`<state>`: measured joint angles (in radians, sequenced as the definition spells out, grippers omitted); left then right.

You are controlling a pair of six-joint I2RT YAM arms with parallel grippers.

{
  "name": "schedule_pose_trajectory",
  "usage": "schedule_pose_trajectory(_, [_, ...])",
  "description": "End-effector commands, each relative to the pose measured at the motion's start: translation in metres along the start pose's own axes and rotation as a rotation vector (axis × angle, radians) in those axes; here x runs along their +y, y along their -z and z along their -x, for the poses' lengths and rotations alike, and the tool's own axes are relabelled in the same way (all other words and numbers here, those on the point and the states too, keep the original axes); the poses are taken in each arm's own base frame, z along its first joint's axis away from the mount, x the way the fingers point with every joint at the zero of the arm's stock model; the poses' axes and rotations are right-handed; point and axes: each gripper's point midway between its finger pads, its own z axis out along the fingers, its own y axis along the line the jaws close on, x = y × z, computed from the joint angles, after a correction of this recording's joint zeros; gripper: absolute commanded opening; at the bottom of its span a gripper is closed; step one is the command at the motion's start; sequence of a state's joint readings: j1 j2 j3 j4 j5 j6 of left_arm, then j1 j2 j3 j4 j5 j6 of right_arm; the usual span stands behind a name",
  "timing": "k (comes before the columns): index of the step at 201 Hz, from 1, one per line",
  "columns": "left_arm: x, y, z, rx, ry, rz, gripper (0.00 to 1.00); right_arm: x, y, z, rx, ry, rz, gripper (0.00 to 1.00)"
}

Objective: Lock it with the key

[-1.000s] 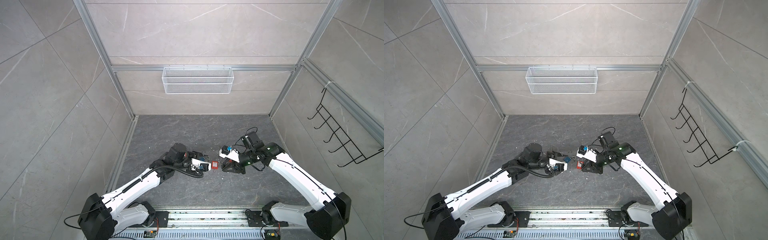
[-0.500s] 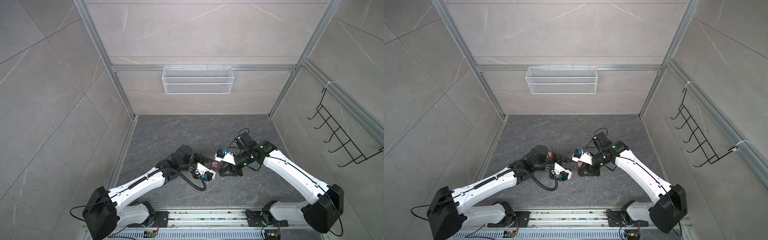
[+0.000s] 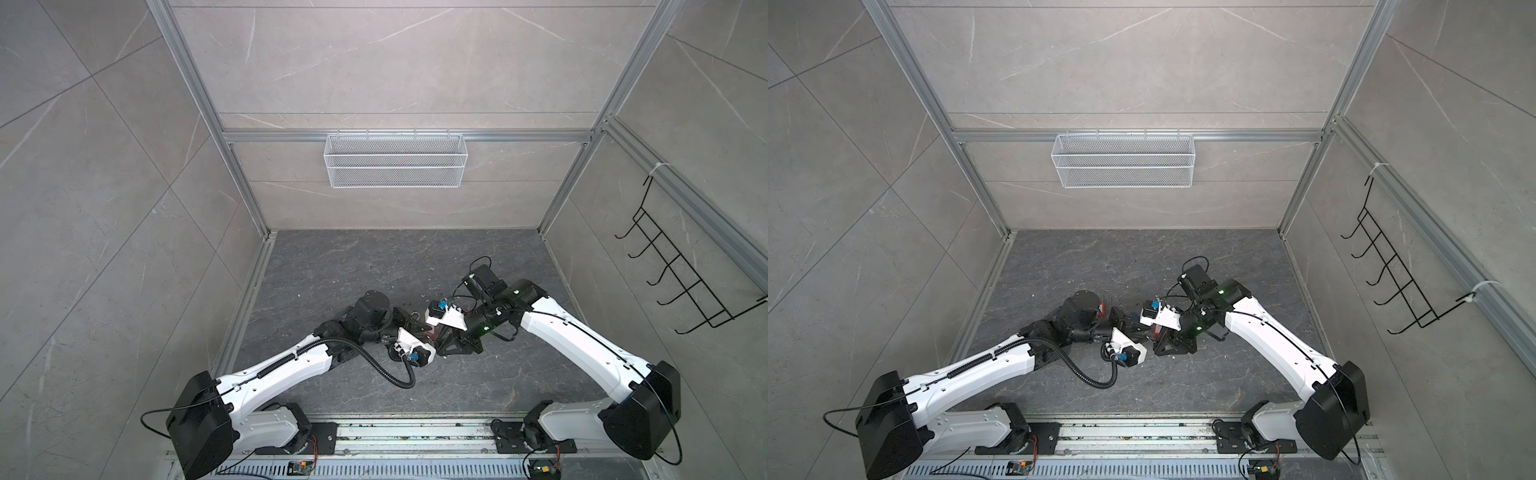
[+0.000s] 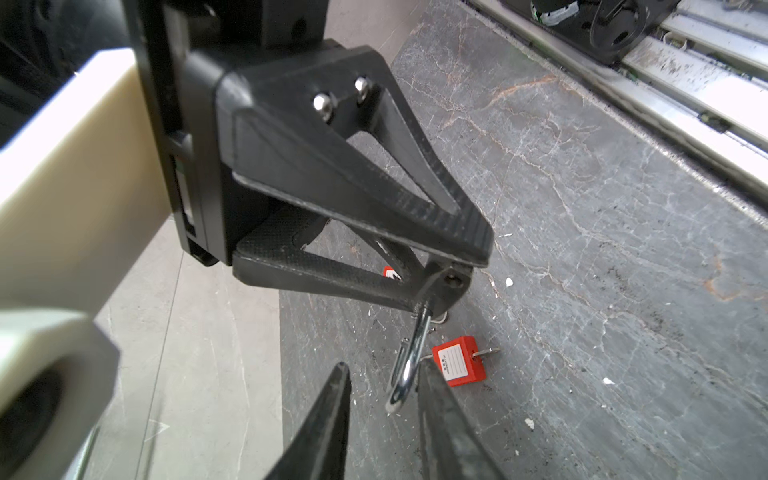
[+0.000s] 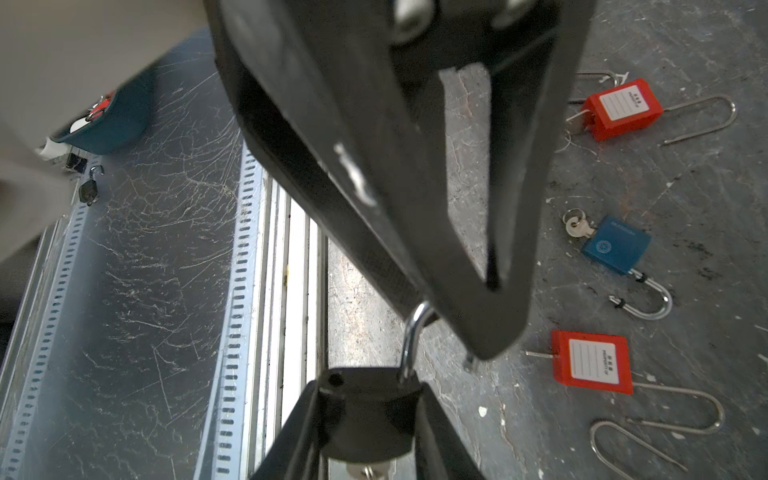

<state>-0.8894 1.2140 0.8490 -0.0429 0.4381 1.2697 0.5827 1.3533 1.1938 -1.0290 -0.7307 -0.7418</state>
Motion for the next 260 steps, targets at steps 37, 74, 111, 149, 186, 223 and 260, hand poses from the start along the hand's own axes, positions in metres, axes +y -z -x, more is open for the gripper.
schedule_pose_trajectory(37, [0.007, 0.0, 0.009, -0.013, -0.03, -0.022, 0.15, 0.01, 0.004, 0.01, -0.012, 0.029, 0.035, 0.17])
schedule_pose_trajectory(74, [0.006, 0.002, 0.011, -0.006, -0.017, -0.04, 0.0, 0.01, 0.004, 0.009, -0.008, 0.039, 0.033, 0.2])
schedule_pose_trajectory(111, [0.012, 0.008, 0.016, -0.012, 0.075, -0.026, 0.0, 0.002, 0.009, 0.014, -0.037, 0.104, -0.058, 0.39])
schedule_pose_trajectory(149, [0.02, 0.016, 0.015, 0.025, 0.229, 0.016, 0.0, 0.001, 0.026, 0.028, -0.111, 0.179, -0.17, 0.5])
schedule_pose_trajectory(186, [0.022, 0.028, 0.021, 0.017, 0.412, 0.029, 0.0, -0.003, 0.034, 0.024, -0.095, 0.18, -0.246, 0.51])
schedule_pose_trajectory(223, [0.016, 0.034, 0.025, 0.005, 0.639, -0.006, 0.0, -0.005, 0.034, 0.018, -0.133, 0.201, -0.312, 0.46])
schedule_pose_trajectory(260, [0.01, 0.039, 0.031, -0.025, 0.784, -0.031, 0.0, 0.005, 0.036, 0.022, -0.195, 0.246, -0.306, 0.42])
